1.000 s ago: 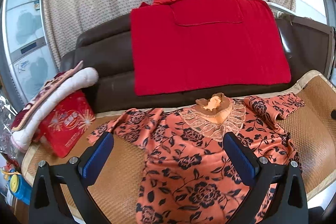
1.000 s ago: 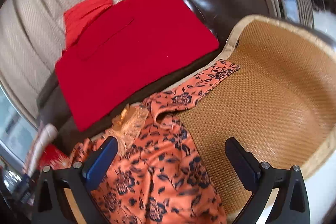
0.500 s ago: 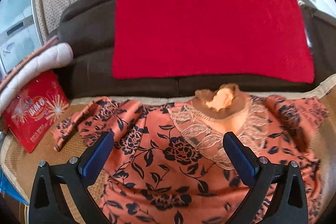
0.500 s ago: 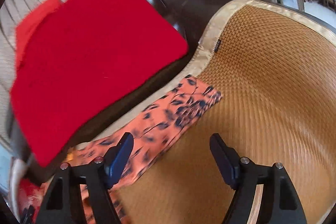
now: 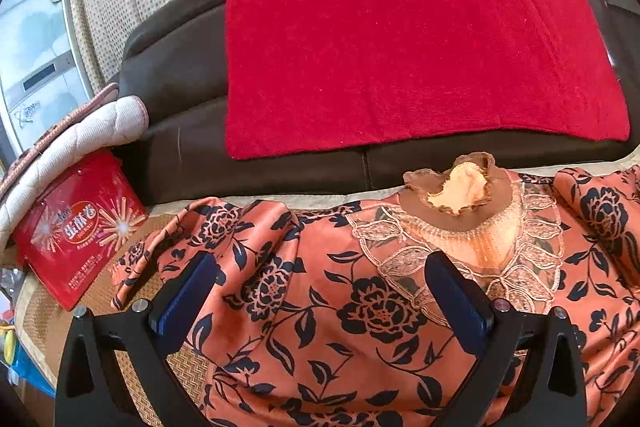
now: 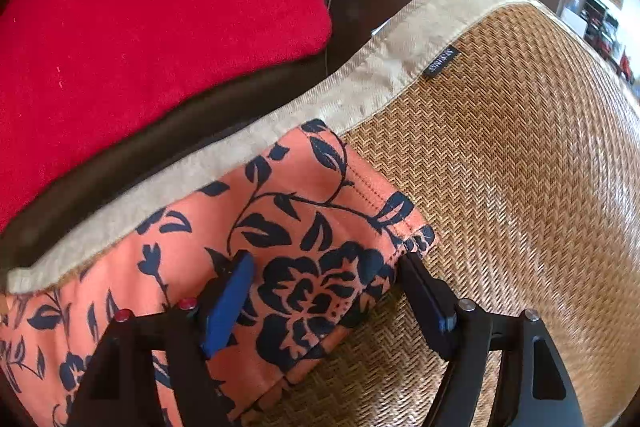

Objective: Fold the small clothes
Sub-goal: 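Grasp the blouse sleeve with the right gripper and lift it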

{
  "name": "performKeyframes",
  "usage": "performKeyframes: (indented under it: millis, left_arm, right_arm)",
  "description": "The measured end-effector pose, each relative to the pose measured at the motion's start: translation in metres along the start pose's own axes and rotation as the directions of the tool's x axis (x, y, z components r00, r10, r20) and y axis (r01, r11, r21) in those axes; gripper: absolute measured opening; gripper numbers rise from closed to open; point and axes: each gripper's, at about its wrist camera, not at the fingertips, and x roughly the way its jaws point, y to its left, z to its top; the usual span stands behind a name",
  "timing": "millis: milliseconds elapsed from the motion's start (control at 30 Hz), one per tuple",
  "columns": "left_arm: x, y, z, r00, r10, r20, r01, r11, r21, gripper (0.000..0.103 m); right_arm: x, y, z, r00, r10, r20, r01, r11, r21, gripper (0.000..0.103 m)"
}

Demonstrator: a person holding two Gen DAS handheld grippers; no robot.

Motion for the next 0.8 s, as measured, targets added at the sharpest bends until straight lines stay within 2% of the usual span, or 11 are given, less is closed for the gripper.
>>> performKeyframes:
  millis: [33,67,100,233,333,400,433,467,667,733,800]
  left_arm:
    - [0.000,0.001,0.000,1.000,0.002,0.003,-0.002,1.000,-0.002,0.103]
    - [0.001,0.002,0.000,1.000,0.006,0.006,-0.006,1.000,-0.005,0.103]
    - [0.002,0.003,0.000,1.000,0.010,0.010,-0.010,1.000,-0.009,0.103]
    - [0.003,0.016,0.002,0.999,0.033,0.018,-0.032,0.998,-0.056,0.103]
    - [0.005,0.030,0.004,0.999,0.046,0.011,-0.044,0.994,-0.101,0.103]
    - [0.004,0.042,0.005,0.998,0.055,0.005,-0.054,0.989,-0.136,0.103]
    - [0.004,0.048,0.005,0.998,0.059,0.003,-0.058,0.987,-0.152,0.103]
    - [0.005,0.057,0.006,0.997,0.071,-0.001,-0.070,0.982,-0.174,0.103]
    - [0.008,0.109,0.005,0.988,0.156,-0.021,-0.156,0.949,-0.275,0.103]
    - [0.009,0.126,0.003,0.985,0.173,-0.029,-0.173,0.936,-0.307,0.103]
    - [0.010,0.148,-0.001,0.981,0.187,-0.040,-0.190,0.921,-0.340,0.103]
  right_arm:
    - [-0.004,-0.001,-0.003,1.000,0.025,0.013,-0.025,1.000,-0.001,0.049]
    - [-0.007,0.000,-0.005,0.999,0.039,0.022,-0.039,0.999,-0.005,0.022]
    - [-0.010,0.001,-0.007,0.998,0.061,0.016,-0.061,0.998,0.001,0.009]
    - [-0.034,0.006,-0.018,0.977,0.208,0.040,-0.210,0.977,0.049,0.009]
    - [-0.069,0.010,-0.030,0.926,0.364,0.094,-0.372,0.924,0.086,0.009]
    - [-0.099,0.017,-0.040,0.852,0.506,0.136,-0.520,0.848,0.106,0.008]
    - [-0.109,0.023,-0.042,0.827,0.544,0.142,-0.559,0.823,0.104,0.008]
    - [-0.126,0.031,-0.049,0.788,0.596,0.154,-0.612,0.785,0.093,0.009]
    - [-0.191,0.107,-0.092,0.624,0.773,0.118,-0.777,0.630,-0.015,0.009]
    - [-0.201,0.146,-0.112,0.568,0.820,0.074,-0.819,0.572,-0.045,0.009]
    - [-0.206,0.180,-0.132,0.524,0.851,0.023,-0.850,0.524,-0.056,0.008]
